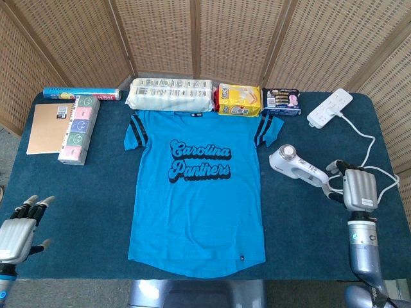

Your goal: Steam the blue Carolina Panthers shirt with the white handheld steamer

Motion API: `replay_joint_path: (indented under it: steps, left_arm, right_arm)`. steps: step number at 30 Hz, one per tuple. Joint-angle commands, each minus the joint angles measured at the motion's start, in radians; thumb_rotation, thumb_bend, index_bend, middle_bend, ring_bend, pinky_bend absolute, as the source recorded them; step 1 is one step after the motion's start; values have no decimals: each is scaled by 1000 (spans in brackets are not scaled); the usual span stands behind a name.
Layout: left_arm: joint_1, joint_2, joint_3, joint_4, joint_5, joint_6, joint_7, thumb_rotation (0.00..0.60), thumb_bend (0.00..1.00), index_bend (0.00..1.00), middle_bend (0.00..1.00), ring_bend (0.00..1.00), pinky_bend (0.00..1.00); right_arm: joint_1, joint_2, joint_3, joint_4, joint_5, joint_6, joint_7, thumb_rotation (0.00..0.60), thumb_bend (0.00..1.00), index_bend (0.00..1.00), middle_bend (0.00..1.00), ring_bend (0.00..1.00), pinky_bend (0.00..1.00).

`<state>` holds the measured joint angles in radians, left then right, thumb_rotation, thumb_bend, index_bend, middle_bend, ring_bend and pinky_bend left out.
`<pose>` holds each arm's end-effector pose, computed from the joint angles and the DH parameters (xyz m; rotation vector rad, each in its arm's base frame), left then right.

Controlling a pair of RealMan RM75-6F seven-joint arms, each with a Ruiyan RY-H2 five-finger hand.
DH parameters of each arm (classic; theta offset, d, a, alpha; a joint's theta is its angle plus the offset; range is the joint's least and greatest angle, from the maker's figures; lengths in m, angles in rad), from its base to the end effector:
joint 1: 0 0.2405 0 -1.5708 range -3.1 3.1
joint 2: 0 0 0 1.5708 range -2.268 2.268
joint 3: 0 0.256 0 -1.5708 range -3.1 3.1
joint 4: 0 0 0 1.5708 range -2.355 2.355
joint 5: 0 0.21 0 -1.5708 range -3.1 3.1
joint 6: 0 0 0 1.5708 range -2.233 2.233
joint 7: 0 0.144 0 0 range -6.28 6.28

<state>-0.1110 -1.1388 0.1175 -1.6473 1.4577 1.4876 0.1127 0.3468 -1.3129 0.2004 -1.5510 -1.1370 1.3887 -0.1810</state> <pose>-0.3164 0.1515 0.1314 -1.4822 -0.9735 -0.7444 -0.2815 -0.2854 0.1244 1.2202 -0.9171 0.9323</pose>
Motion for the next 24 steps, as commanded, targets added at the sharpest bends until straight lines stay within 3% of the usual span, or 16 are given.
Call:
replay_joint_path:
  steps: [1,9,24]
  left_arm:
    - [36,-5,-9,70,2,30,-81,600,159,113,215,98,255]
    - [89,-23,-22,170,-9,61,-164,600,161,137,216,119,276]
    - [106,-16,-60,158,-15,47,-147,600,161,138,216,118,276]
  right_arm:
    - [-31,15,-14,5,-1,6,21,593,284,459,491,491,462]
    - [-96,28,-46,25,-14,32,44,598,284,484,496,493,472]
    - [-145,47,-37,19,-12,26,59,599,284,491,501,506,475]
